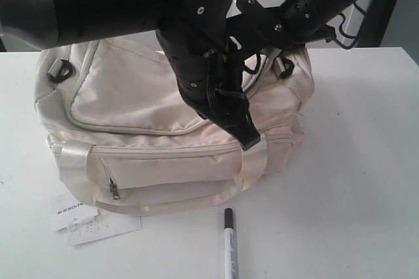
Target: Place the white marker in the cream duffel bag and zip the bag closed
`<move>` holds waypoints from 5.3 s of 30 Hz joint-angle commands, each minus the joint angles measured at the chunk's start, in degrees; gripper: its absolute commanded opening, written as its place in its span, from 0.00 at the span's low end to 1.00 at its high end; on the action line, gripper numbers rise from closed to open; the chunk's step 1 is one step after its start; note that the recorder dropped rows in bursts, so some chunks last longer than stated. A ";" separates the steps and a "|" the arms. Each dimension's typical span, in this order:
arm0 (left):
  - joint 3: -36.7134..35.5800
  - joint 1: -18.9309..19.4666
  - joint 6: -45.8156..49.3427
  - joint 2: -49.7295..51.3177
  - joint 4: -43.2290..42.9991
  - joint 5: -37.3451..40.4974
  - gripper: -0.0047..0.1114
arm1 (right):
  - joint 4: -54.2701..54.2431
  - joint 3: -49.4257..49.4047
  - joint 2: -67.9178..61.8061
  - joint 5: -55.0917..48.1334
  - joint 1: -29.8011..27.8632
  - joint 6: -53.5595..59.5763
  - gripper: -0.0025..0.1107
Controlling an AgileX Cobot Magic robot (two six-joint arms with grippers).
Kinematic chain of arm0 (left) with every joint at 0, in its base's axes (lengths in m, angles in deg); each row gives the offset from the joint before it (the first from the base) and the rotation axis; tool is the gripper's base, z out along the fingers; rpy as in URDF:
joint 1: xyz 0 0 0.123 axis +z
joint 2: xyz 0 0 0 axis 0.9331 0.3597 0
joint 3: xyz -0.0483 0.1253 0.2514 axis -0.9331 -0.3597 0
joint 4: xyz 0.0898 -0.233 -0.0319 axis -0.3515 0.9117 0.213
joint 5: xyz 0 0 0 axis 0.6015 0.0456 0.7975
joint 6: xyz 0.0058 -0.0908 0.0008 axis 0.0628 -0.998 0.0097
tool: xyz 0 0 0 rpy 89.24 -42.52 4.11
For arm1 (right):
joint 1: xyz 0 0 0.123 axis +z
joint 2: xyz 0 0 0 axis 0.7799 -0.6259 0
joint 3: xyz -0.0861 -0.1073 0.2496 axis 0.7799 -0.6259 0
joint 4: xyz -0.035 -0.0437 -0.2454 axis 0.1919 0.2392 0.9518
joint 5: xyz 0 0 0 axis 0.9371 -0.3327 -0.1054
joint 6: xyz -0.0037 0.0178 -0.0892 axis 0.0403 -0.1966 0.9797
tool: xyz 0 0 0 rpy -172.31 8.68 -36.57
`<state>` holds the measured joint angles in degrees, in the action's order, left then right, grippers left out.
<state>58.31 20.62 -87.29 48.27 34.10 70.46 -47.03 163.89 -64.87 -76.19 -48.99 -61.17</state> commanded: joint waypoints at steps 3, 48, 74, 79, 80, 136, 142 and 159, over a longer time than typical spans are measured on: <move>-0.39 -0.35 -0.42 -0.04 -1.19 -1.17 0.04 | 1.69 0.28 4.99 -0.02 -1.07 -0.27 0.47; -0.39 -0.35 -0.42 0.23 -1.74 -1.60 0.04 | -1.55 -14.46 9.72 -2.21 5.28 -6.86 0.02; -0.39 -0.35 1.70 -1.10 -1.75 8.69 0.04 | 0.28 -14.46 9.72 -1.87 5.08 -5.41 0.02; -0.39 -0.35 1.70 -2.40 -3.51 8.69 0.04 | 1.39 -13.99 9.82 -2.37 5.08 -5.41 0.02; -0.39 -0.35 1.70 -2.50 -3.59 8.84 0.04 | 1.57 -13.71 9.82 -2.52 5.08 -5.41 0.02; -0.39 -0.35 9.15 -5.86 -8.44 21.10 0.04 | 7.91 -13.49 10.08 -4.10 5.08 -3.93 0.02; -0.39 -0.35 9.45 -6.01 -8.44 21.10 0.04 | 8.99 -13.49 10.08 -4.21 5.08 -3.93 0.02; -0.39 0.47 12.60 -6.42 -7.93 21.10 0.04 | 10.11 -13.49 10.08 -3.89 5.08 -3.93 0.02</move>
<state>58.31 20.41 -75.05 43.48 26.60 85.50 -42.97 150.15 -54.99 -82.48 -43.23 -66.09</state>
